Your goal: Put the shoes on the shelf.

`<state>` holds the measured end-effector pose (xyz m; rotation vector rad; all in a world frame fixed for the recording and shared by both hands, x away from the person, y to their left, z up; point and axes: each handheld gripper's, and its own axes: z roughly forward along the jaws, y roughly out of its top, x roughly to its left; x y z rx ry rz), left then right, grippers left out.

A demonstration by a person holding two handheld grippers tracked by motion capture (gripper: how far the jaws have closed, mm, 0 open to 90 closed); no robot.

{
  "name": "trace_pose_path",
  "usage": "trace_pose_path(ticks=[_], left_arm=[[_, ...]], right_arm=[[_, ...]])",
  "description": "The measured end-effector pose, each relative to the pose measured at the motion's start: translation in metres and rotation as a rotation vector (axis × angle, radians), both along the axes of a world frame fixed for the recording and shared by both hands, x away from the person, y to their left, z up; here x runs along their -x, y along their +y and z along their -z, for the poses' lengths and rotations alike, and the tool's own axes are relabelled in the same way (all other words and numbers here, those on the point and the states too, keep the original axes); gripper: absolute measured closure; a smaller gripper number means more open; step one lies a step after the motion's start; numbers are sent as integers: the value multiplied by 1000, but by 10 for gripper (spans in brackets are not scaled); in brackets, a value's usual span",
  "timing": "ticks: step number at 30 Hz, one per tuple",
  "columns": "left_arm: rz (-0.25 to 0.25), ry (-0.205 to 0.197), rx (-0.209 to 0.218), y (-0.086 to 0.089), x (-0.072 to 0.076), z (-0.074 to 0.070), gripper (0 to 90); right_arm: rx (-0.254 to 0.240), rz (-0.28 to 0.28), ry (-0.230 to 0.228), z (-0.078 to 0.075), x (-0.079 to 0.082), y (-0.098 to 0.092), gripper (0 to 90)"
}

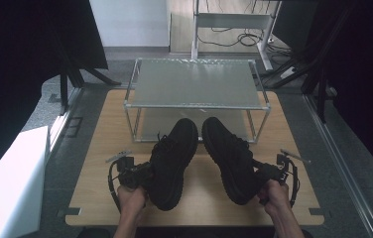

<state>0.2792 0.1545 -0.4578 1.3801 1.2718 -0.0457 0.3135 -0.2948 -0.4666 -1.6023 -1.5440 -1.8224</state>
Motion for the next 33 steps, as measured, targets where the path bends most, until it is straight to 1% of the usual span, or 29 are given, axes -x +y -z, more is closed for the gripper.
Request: trace_pose_path(ticks=[2,6,10,11,15,18,22,25,33], left_arm=[[2,-5,6,0,1,-2,802],[-2,-28,21,0,5,-10,802],[-17,-47,38,1,8,-17,801],[-23,-46,50,1,8,-19,801],[-43,-47,80,1,8,-24,801],[-49,-54,83,-1,6,-28,801],[-60,-61,89,-4,3,-33,800],[-73,-67,102,-5,1,-36,800],[-102,-63,133,-6,-7,-40,800]], right_arm=[[-9,0,-3,-2,1,0,720],[-46,0,-14,-10,6,2,720],[-72,7,-22,-18,9,4,720],[-81,13,-26,-20,10,5,720],[-95,27,-48,-31,13,8,719],[-96,32,-61,-38,13,12,720],[-115,36,-66,-46,10,17,720],[-129,43,-70,-51,7,20,720],[-142,58,-86,-66,-3,30,724]])
